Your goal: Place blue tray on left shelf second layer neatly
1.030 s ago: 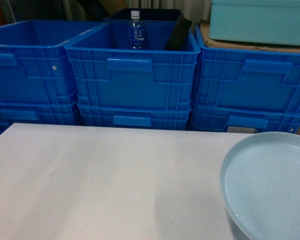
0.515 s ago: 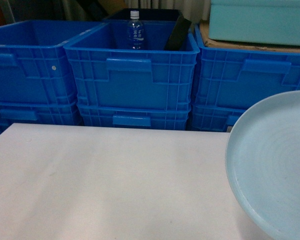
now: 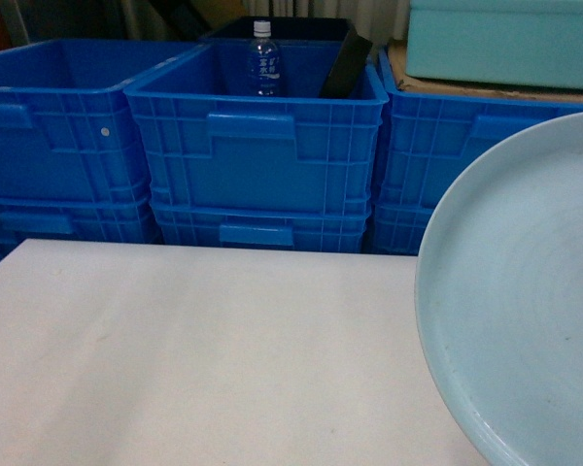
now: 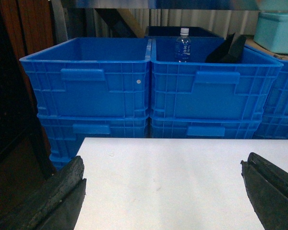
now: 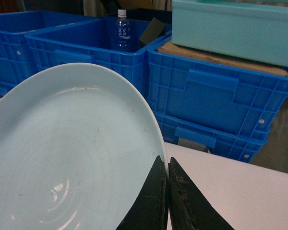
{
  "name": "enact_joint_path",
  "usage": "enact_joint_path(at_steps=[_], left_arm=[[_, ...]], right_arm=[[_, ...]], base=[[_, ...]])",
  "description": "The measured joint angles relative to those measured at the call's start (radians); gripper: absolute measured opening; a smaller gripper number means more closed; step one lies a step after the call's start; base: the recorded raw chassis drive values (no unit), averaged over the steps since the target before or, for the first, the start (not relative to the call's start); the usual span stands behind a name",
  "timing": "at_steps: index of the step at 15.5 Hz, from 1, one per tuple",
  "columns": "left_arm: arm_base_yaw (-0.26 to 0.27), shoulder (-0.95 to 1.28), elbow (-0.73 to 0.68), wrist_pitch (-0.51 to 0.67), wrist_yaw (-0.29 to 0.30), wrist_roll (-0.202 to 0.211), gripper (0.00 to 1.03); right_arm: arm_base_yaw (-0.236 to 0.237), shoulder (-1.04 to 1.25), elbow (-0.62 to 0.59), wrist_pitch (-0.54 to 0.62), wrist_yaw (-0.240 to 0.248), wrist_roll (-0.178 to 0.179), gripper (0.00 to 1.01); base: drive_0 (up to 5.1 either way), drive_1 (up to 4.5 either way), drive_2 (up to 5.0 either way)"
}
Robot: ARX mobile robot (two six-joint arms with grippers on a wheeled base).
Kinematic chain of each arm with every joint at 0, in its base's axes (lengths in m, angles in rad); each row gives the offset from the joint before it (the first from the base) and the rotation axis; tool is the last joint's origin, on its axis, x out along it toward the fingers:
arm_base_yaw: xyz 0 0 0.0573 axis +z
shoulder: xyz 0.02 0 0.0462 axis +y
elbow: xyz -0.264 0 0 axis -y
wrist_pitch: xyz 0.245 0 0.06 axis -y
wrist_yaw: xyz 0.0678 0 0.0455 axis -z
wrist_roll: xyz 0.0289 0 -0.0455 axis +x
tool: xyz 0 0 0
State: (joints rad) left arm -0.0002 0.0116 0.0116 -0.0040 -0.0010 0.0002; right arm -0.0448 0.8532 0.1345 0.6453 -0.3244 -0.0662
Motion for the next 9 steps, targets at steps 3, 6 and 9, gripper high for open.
enact_joint_path(at_steps=[3, 6, 9], left_arm=[[0.0, 0.0, 0.0, 0.0, 0.0, 0.0, 0.98], [0.0, 0.0, 0.0, 0.0, 0.0, 0.0, 0.98], [0.0, 0.0, 0.0, 0.0, 0.0, 0.0, 0.98]], right_arm=[[0.015, -0.14, -0.007, -0.101, 0.016, 0.008, 0.02], [0.139, -0.418, -0.071, -0.309, 0.121, 0.026, 0.02], [0.179, -0.371, -0.074, -0.2, 0.193, 0.019, 0.02]], base=[[0.0, 0.0, 0.0], [0.0, 0.0, 0.0], [0.0, 0.0, 0.0]])
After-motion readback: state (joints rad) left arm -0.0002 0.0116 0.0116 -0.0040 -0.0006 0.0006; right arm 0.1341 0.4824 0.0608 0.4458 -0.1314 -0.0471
